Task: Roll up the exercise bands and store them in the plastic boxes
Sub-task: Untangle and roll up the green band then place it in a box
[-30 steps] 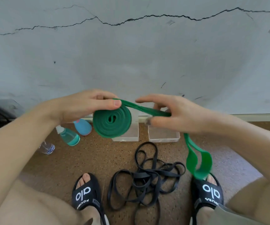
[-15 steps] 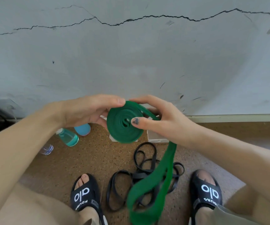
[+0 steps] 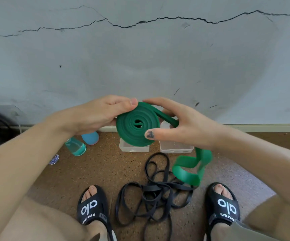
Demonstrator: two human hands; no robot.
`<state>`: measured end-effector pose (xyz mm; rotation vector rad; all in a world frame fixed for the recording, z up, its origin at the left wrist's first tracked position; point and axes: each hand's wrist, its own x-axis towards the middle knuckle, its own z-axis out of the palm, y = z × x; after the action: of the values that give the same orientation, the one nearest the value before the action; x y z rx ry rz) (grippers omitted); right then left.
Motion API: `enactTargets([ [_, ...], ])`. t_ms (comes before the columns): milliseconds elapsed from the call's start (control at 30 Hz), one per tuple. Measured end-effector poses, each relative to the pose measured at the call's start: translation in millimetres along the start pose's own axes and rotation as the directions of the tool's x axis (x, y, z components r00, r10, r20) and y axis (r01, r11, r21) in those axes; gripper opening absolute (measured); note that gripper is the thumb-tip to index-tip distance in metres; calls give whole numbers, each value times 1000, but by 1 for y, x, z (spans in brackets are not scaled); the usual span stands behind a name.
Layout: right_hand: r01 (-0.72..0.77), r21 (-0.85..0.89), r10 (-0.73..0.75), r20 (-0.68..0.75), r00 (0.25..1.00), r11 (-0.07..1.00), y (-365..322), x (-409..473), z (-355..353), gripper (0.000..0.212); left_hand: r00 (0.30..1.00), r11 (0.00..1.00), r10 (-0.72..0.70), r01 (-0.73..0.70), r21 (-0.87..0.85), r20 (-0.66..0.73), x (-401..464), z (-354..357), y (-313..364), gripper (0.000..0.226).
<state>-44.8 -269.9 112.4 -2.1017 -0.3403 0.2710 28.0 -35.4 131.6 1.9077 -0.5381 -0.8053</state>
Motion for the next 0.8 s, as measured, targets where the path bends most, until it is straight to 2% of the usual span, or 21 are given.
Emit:
enactTargets([
  [67,30,131,-24,-46,999,991,3,-1,11,53,999,1000,-8,7,-3,-31,2,2,-1,51],
  [167,23,260,-22,-8,1000,965,2,-1,10,49,1000,1000,-17,17,26,-18,2,2,-1,47],
  [267,-39,255,7,126,992,966,-3,-1,2,49,990,991,-82,68,118,117,0,4,0,62],
  [333,-77,240,18,238,971,968,-4,1,4,47,977,983,-97,63,174,189,3,10,5,48],
  [400,-98,244,27,278,960,965,-4,1,10,46,973,984,-89,53,169,213,6,15,9,39],
  [467,-94,194,47,233,971,976,-3,0,11,52,983,986,-58,30,161,173,7,15,7,38],
  [567,-6,-73,13,97,995,997,0,-2,1,63,997,982,7,-23,186,82,4,5,2,36],
  [633,22,-153,-18,31,999,988,-1,-3,-4,62,999,986,31,-37,164,39,1,1,3,33],
  [733,32,-91,-33,-6,999,995,0,-2,-3,56,998,989,66,-68,130,19,2,1,3,33],
  [800,40,35,-40,1,999,999,1,-3,3,51,999,991,52,-52,127,4,3,4,3,32],
])
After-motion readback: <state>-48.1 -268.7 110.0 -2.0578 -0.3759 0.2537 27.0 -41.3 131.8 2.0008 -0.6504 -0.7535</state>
